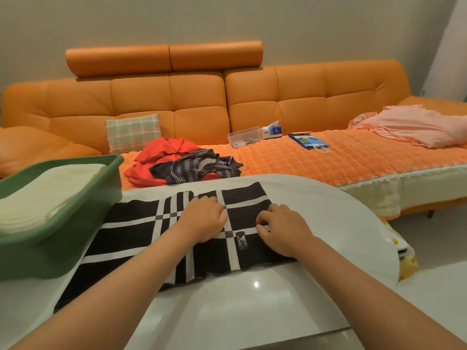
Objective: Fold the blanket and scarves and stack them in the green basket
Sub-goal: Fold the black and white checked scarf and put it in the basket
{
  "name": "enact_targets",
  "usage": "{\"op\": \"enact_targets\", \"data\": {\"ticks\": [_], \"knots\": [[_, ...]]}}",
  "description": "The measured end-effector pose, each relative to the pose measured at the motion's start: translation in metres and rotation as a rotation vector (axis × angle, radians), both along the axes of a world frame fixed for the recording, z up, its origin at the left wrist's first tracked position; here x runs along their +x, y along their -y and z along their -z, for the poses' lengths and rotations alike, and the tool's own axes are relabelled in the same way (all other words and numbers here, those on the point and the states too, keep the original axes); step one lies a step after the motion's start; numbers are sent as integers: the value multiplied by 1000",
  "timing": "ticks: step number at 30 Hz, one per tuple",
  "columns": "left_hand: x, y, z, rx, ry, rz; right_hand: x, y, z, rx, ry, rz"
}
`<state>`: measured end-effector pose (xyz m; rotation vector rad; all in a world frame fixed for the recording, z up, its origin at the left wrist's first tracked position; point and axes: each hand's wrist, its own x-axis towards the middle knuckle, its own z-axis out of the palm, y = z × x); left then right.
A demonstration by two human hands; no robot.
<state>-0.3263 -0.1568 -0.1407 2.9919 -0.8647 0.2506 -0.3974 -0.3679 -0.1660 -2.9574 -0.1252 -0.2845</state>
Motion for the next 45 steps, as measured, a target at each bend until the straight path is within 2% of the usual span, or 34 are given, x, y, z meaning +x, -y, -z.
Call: {"op": "enact_targets", "data": {"ticks": [3, 5, 7, 9, 13, 16, 19, 21, 23, 27, 31, 36, 39, 42, 45], "knots": [[23, 17, 5, -85, -126, 0, 10, 7, 9, -46, -67, 1], [37, 25, 16, -3, -278, -78, 13, 15, 11, -37, -237, -10], [50, 28, 29, 67, -388, -166, 17, 27, 12, -36, -328, -2], [59, 36, 32, 78, -307, -195, 19, 38, 13, -43, -321, 7], [74, 77, 14, 104, 65, -70, 24, 56, 12, -42, -271, 2], [88, 112, 3, 112, 74, 166, 26, 63, 10, 49, -172, 7], [103, 132, -2, 273, 41, 394, 25, 66, 9, 66, -23, 64], [111, 138, 0, 400, 111, 488, 26, 68, 7, 13, 7, 132], [115, 139, 2, 434, 181, 506, 26, 71, 4, 16, -26, 204], [113, 131, -6, 419, 253, 477, 26, 66, -1, 167, -128, 200], [108, 107, -28, 314, 244, 402, 27, 50, -10, 417, -169, 159], [100, 47, -65, 175, 130, 303, 29, 15, -42, 754, -199, 93], [96, -4, -78, 133, 159, 266, 24, -26, -64, 914, -275, 15], [88, -56, -88, 210, 216, 185, 17, -78, -80, 967, -286, -39], [76, -97, -97, 409, 252, 88, 11, -134, -84, 981, -307, -103]]}}
